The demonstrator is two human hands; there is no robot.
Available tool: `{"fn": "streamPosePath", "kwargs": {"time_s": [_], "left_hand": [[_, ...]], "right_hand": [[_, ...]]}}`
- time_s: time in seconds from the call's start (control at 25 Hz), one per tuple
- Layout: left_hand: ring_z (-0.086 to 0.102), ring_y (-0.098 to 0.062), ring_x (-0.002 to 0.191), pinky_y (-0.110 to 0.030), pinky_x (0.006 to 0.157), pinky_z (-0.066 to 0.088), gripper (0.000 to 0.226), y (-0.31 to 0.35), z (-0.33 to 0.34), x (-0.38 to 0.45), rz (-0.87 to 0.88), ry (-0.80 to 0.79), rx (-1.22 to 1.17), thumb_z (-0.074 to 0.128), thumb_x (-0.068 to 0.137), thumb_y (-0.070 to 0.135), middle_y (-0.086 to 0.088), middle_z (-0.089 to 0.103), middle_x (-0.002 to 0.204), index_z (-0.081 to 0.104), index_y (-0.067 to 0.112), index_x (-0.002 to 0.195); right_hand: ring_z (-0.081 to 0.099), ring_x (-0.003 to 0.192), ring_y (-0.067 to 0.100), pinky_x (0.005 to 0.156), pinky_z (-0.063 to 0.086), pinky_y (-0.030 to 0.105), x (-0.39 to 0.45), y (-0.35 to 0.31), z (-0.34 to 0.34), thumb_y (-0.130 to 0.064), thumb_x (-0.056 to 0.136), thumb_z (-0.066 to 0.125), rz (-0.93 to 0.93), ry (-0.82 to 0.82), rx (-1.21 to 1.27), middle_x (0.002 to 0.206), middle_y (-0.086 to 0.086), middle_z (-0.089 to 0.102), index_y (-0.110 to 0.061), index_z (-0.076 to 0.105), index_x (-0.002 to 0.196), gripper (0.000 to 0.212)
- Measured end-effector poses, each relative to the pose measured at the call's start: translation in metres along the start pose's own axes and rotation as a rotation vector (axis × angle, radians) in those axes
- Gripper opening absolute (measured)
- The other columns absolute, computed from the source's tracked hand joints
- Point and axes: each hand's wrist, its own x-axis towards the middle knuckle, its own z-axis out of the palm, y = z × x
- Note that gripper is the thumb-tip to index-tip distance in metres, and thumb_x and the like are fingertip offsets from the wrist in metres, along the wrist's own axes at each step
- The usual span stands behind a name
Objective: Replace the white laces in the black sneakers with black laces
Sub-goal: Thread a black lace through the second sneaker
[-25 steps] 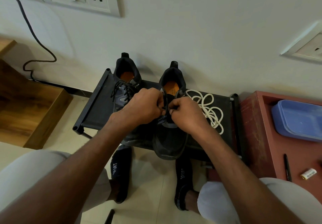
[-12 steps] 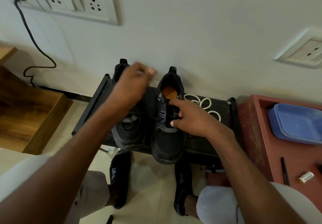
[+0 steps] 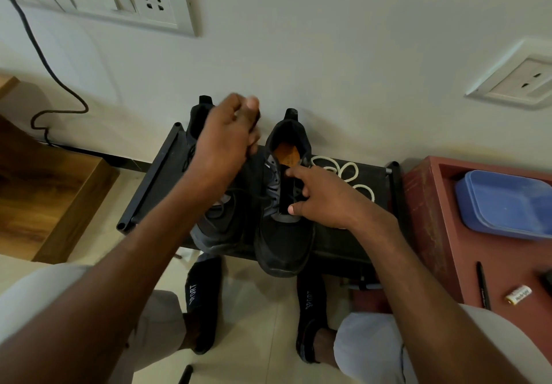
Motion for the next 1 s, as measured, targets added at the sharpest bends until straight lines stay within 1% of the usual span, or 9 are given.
{"fn": "streamPosePath", "kwargs": {"time_s": [0.12, 0.24, 0.32, 0.44, 0.52, 0.6, 0.72, 0.8, 1.0], "left_hand": [[0.059, -0.016, 0.065, -0.032, 0.055, 0.044, 0.036, -0.026, -0.001, -0.004, -0.062, -0.256, 0.854, 0.065, 0.096, 0.053, 0.001, 0.061, 0.075, 0.059, 0.017, 0.094], [0.063, -0.018, 0.069, -0.027, 0.055, 0.041, 0.025, -0.031, 0.0, -0.006, -0.052, -0.444, 0.977, 0.071, 0.095, 0.039, 0.0, 0.064, 0.074, 0.068, 0.017, 0.084], [0.058, -0.016, 0.065, -0.026, 0.056, 0.042, 0.027, -0.021, 0.001, -0.002, -0.02, -0.3, 0.721, 0.059, 0.104, 0.033, -0.007, 0.063, 0.076, 0.065, 0.012, 0.089], [0.071, -0.027, 0.084, -0.027, 0.061, 0.049, 0.035, 0.001, 0.002, 0.002, -0.187, -0.134, -0.26, 0.038, 0.112, 0.035, -0.017, 0.069, 0.09, 0.053, 0.013, 0.089], [0.069, -0.031, 0.079, -0.029, 0.056, 0.045, 0.034, 0.003, 0.002, 0.001, -0.272, -0.123, -0.47, 0.035, 0.112, 0.038, -0.008, 0.066, 0.08, 0.047, 0.016, 0.09], [0.056, -0.02, 0.064, -0.031, 0.055, 0.041, 0.037, -0.007, 0.001, -0.001, -0.253, -0.122, -0.013, 0.043, 0.109, 0.045, -0.001, 0.056, 0.071, 0.049, 0.014, 0.092], [0.06, -0.016, 0.07, -0.029, 0.059, 0.043, 0.035, -0.026, 0.001, -0.005, -0.073, -0.294, 0.814, 0.067, 0.096, 0.049, 0.001, 0.061, 0.079, 0.059, 0.015, 0.098], [0.062, -0.02, 0.072, -0.027, 0.059, 0.042, 0.028, -0.03, 0.0, -0.004, -0.073, -0.461, 0.933, 0.072, 0.094, 0.04, -0.001, 0.063, 0.078, 0.066, 0.013, 0.088], [0.054, -0.018, 0.066, -0.028, 0.058, 0.04, 0.028, -0.031, 0.004, -0.002, -0.153, -0.472, 0.873, 0.058, 0.105, 0.028, -0.005, 0.058, 0.073, 0.063, 0.008, 0.085]], "right_hand": [[0.051, 0.103, 0.016, 0.081, 0.039, 0.027, 0.0, -0.001, 0.001, -0.031, 0.09, 0.079, -0.015, 0.01, -0.019, 0.115, -0.002, 0.045, -0.031, 0.042, 0.155, 0.075], [0.051, 0.1, 0.014, 0.076, 0.038, 0.025, 0.001, -0.001, 0.001, -0.031, 0.09, 0.079, -0.015, 0.013, -0.021, 0.113, -0.003, 0.045, -0.03, 0.044, 0.153, 0.072], [0.052, 0.107, 0.017, 0.081, 0.039, 0.026, 0.001, 0.0, 0.001, -0.032, 0.091, 0.078, -0.003, 0.002, -0.02, 0.12, 0.001, 0.048, -0.03, 0.04, 0.156, 0.075], [0.054, 0.119, 0.02, 0.088, 0.042, 0.028, 0.0, 0.0, 0.0, -0.032, 0.093, 0.077, 0.007, -0.014, -0.001, 0.133, 0.005, 0.049, -0.03, 0.036, 0.159, 0.078], [0.053, 0.122, 0.021, 0.091, 0.043, 0.029, -0.001, 0.0, 0.0, -0.032, 0.093, 0.077, 0.005, -0.016, 0.001, 0.135, 0.005, 0.049, -0.031, 0.035, 0.159, 0.079], [0.053, 0.121, 0.021, 0.09, 0.044, 0.029, 0.0, -0.001, 0.001, -0.032, 0.092, 0.077, 0.005, -0.021, -0.019, 0.134, 0.005, 0.049, -0.031, 0.035, 0.159, 0.08], [0.053, 0.111, 0.018, 0.085, 0.044, 0.029, 0.001, -0.001, 0.002, -0.033, 0.09, 0.079, 0.005, -0.014, -0.032, 0.124, 0.001, 0.049, -0.033, 0.038, 0.156, 0.077], [0.053, 0.105, 0.016, 0.08, 0.043, 0.028, 0.001, -0.001, 0.002, -0.032, 0.088, 0.081, 0.005, -0.004, -0.04, 0.12, -0.001, 0.049, -0.033, 0.042, 0.152, 0.075], [0.057, 0.088, 0.015, 0.071, 0.05, 0.034, 0.001, 0.001, 0.001, -0.029, 0.084, 0.084, 0.032, 0.021, -0.007, 0.102, -0.004, 0.051, -0.034, 0.053, 0.118, 0.046]]}}
